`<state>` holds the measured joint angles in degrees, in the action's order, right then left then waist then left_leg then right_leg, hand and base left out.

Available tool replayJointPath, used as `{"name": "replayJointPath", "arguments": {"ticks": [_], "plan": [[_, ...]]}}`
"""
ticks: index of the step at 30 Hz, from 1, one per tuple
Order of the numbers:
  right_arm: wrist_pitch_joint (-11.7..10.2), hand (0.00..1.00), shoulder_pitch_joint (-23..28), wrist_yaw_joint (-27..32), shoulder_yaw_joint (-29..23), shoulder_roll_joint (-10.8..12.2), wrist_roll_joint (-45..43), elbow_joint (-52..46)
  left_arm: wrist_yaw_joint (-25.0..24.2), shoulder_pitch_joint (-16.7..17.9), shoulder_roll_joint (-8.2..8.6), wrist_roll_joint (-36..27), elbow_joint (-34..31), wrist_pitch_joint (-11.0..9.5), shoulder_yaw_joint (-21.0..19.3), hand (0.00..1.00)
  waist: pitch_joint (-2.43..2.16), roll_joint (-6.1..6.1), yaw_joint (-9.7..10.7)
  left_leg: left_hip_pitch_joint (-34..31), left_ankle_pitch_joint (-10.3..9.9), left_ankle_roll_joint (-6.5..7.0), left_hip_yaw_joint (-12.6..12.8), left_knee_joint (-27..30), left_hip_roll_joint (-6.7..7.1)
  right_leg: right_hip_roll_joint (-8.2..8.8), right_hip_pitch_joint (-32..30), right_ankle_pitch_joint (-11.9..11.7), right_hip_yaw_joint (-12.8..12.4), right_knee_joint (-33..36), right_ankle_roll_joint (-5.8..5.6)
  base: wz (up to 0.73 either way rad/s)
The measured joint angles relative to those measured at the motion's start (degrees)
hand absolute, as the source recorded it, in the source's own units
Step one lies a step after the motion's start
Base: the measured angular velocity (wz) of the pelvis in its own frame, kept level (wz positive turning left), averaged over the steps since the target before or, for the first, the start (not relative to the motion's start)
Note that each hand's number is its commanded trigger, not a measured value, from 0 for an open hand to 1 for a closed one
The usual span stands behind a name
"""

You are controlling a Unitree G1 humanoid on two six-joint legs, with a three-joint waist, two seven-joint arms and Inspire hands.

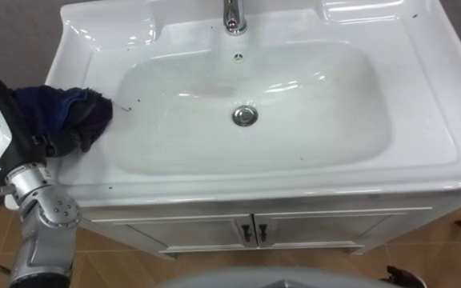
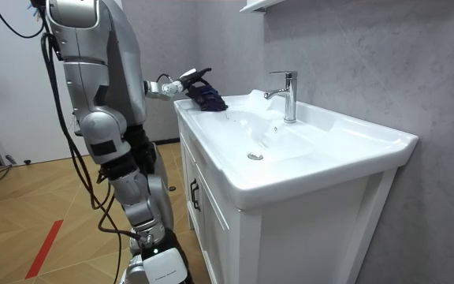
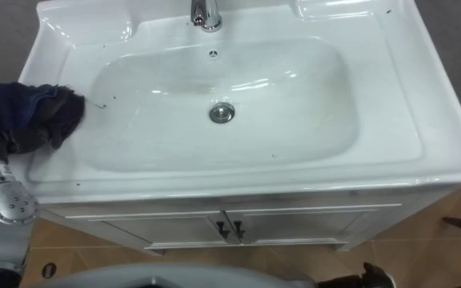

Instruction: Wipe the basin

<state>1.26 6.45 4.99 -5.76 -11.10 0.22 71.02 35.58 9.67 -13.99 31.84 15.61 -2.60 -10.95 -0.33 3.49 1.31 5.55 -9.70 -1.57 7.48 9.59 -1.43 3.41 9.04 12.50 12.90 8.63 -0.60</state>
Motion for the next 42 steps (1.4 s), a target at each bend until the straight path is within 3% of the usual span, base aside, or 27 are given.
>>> {"name": "replayJointPath", "arguments": {"ticks": [13, 24, 28, 42], "plan": [[0.0, 0.0, 0.2, 0.1, 0.1, 0.0, 0.0, 0.0, 0.0, -0.8, 0.06, -0.2, -1.5, 0.1, 0.0, 0.0, -0.2, 0.39, 0.3, -0.9, 0.0, 0.0, -1.2, 0.1, 0.18, 0.09, 0.0, 0.1, 1.5, -0.3, -0.09, 0.04], [-1.4, 0.0, 0.3, 0.1, 0.2, -0.1, -0.5, 0.0, 0.0, -1.6, -0.77, 4.4, -9.4, -0.3, -0.2, 0.0, 0.38, 0.62, 0.1, -1.0, 0.0, 0.0, -1.5, 0.1, 0.22, 0.06, 0.2, 0.0, 1.4, -0.7, -0.08, 0.0], [-1.8, 0.0, 0.3, -1.0, 1.5, -0.2, -0.5, 0.0, -0.2, -3.3, -0.85, 5.0, -9.4, -0.3, -0.1, 0.0, 0.45, 0.72, 0.1, -1.0, 0.0, 0.0, -1.4, 0.0, 0.27, 0.06, 0.2, 0.0, 1.4, -0.9, -0.08, 0.0], [-2.0, 0.0, 0.3, -1.5, 2.1, -0.3, -0.5, 0.0, -1.4, -3.5, -0.85, 5.0, -9.4, -0.3, -0.1, 0.0, 0.55, 0.63, 0.1, -1.0, 0.0, -0.01, -1.4, 0.0, 0.28, 0.08, 0.1, 0.0, 1.3, -0.9, -0.08, 0.0]]}}
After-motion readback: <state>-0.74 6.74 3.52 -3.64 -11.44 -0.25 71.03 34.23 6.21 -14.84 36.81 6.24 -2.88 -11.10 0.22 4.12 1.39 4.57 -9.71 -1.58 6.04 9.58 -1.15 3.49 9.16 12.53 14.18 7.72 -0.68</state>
